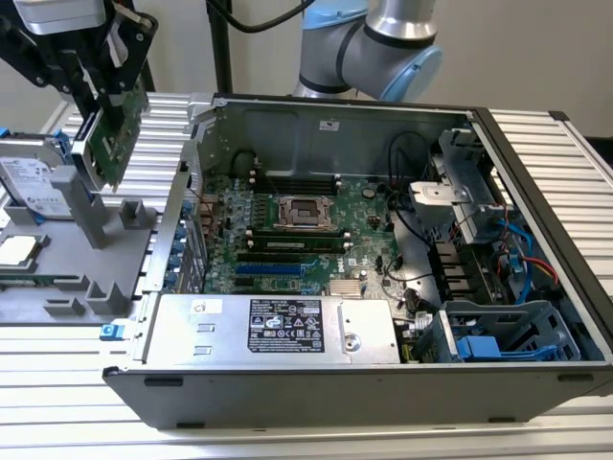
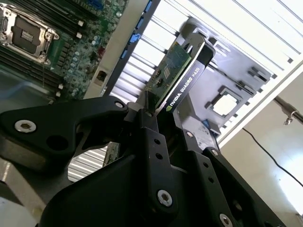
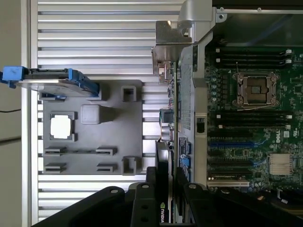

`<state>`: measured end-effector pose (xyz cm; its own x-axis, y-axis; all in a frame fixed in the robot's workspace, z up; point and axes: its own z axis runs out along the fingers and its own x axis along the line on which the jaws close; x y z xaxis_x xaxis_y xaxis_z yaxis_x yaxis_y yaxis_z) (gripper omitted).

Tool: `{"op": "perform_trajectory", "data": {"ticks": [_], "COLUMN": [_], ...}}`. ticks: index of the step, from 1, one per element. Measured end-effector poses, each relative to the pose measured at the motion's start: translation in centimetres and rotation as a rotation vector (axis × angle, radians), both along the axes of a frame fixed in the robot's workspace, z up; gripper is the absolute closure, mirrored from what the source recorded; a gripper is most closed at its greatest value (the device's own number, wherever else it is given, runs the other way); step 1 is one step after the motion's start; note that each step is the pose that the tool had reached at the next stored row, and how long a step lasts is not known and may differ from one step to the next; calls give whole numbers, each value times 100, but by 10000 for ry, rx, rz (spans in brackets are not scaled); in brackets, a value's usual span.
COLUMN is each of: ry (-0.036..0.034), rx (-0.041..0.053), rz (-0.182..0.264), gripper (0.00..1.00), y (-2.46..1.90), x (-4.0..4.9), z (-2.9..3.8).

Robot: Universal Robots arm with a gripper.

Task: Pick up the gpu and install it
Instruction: 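Pick up the gpu and move the gpu toward the slot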

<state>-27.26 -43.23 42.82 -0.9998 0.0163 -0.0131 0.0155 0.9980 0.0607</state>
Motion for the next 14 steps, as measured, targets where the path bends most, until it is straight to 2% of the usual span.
{"op": "perform_trajectory", "data": {"ticks": [14], "ry": [-1], "rx": [0], "rz": [0], "gripper": [100], "y": [0], "x": [143], "z": [0]}}
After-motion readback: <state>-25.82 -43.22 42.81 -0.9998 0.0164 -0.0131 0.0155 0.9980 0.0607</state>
